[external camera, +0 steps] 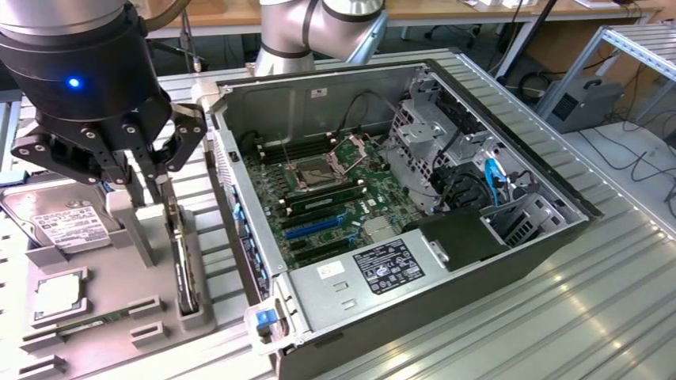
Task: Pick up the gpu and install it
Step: 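Pick up the gpu and move the gpu toward the slot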
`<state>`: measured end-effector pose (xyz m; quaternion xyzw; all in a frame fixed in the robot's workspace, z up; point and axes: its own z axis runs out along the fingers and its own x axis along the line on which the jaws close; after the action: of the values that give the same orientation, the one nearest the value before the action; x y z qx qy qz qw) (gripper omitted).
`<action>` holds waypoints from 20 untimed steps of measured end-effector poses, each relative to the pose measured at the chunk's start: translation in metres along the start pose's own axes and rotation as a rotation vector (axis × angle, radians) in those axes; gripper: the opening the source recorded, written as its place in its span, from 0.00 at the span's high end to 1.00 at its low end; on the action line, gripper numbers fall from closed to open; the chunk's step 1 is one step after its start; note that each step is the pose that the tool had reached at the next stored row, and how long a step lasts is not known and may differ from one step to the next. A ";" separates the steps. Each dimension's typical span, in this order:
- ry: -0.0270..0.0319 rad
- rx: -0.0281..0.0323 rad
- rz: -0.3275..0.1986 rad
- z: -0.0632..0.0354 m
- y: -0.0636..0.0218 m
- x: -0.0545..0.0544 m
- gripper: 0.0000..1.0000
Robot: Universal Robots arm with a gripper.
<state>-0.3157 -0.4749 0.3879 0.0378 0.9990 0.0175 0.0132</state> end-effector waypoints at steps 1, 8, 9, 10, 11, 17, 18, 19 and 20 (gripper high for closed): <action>-0.0001 0.0000 0.000 0.0000 0.0000 0.000 0.77; 0.0000 -0.0001 0.000 0.0083 -0.0003 0.000 0.58; -0.0001 -0.0001 0.000 0.0103 -0.0004 0.000 0.58; 0.0000 0.0000 0.000 0.0121 -0.0004 0.000 0.58; 0.0000 0.0001 0.000 0.0138 -0.0005 0.000 0.58; 0.0000 0.0000 0.000 0.0318 -0.0011 0.001 0.58; -0.0001 0.0000 0.000 0.0353 -0.0013 0.001 0.58; -0.0001 0.0000 0.000 0.0383 -0.0014 0.001 0.58; -0.0001 0.0000 0.000 0.0412 -0.0015 0.001 0.58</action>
<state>-0.3158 -0.4749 0.3466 0.0378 0.9990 0.0175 0.0132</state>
